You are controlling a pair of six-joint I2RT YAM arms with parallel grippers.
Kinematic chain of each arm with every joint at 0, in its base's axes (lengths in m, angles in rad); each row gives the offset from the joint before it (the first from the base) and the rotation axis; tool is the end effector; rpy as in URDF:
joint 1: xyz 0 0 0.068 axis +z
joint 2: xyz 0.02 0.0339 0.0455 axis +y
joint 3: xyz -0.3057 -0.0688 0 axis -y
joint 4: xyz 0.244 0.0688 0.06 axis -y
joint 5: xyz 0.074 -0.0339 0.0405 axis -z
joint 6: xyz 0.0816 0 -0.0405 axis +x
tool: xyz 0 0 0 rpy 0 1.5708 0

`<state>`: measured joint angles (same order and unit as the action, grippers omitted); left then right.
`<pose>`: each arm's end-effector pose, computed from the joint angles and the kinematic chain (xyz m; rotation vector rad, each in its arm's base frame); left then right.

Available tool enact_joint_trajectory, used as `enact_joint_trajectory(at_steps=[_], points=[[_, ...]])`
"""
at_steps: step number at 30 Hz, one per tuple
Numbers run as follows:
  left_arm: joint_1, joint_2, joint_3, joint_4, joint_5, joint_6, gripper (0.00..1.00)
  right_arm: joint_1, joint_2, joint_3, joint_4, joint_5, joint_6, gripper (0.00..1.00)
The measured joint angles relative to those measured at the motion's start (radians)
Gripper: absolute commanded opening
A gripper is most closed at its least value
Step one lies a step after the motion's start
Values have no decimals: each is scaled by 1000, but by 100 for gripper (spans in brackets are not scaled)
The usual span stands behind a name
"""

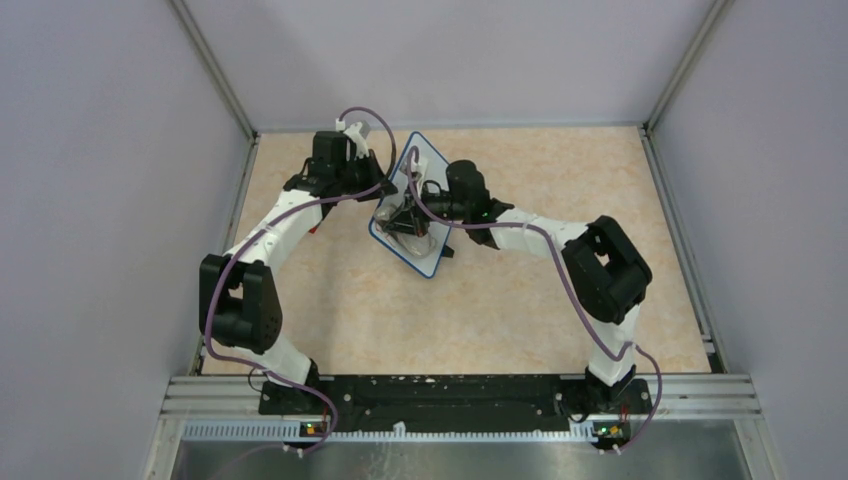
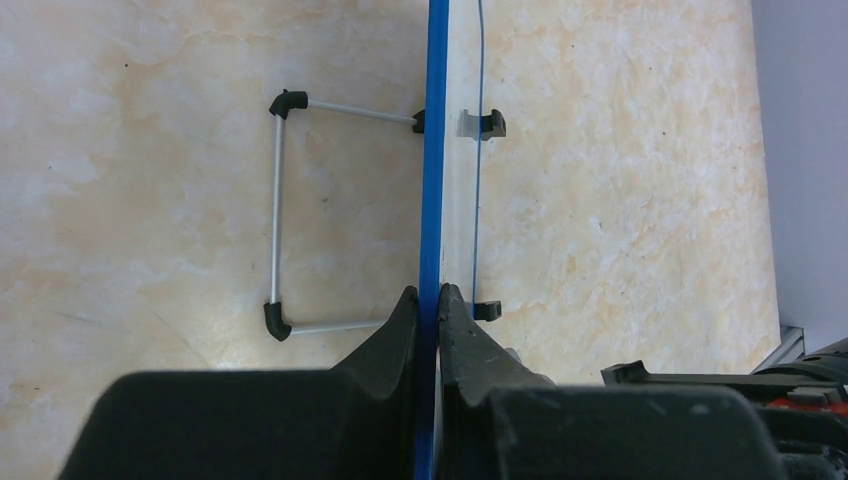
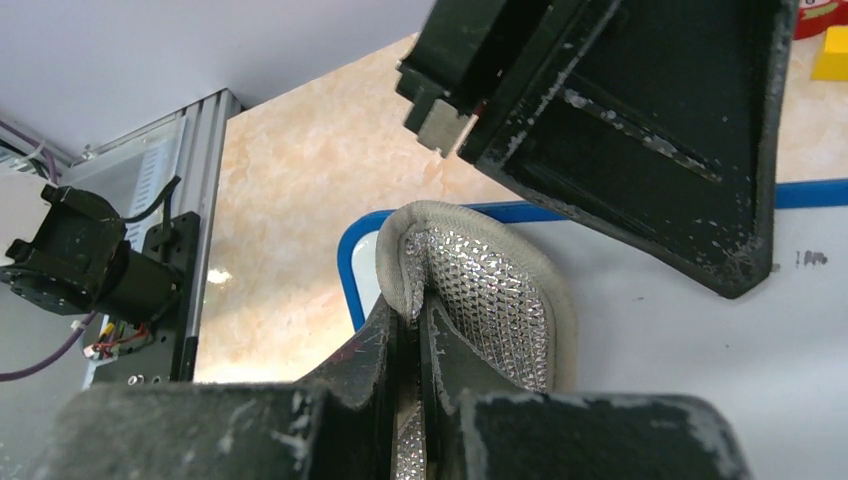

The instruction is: Erase the whiteboard

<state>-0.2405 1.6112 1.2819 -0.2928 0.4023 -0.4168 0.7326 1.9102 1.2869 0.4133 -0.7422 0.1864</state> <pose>0.3846 -0.1272 0.3099 0.0364 2.2523 -0.8037 0.3245 0.3661 0.2801 -1.0498 1.6087 1.2966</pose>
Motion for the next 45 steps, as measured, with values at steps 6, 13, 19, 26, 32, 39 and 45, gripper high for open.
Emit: enact_joint_trajectory(at_steps=[6,13,19,26,32,39,45], points=[[1,0,0,-1,3,0,0,12,-12,19,-75,-3,-72,0],[1,0,0,-4,2,0,0,39,-21,50,-172,18,-142,0],[2,0,0,-5,2,0,0,46,-27,55,-204,44,-161,0],[2,0,0,-6,6,0,0,59,-56,0,-171,86,-160,0],[2,0,-2,-6,10,0,0,71,-73,-58,-138,100,-157,0],[2,0,-2,-5,15,0,0,61,-96,-151,-64,110,-103,0],[-1,0,-2,3,19,0,0,7,-98,-245,-31,80,-2,0]])
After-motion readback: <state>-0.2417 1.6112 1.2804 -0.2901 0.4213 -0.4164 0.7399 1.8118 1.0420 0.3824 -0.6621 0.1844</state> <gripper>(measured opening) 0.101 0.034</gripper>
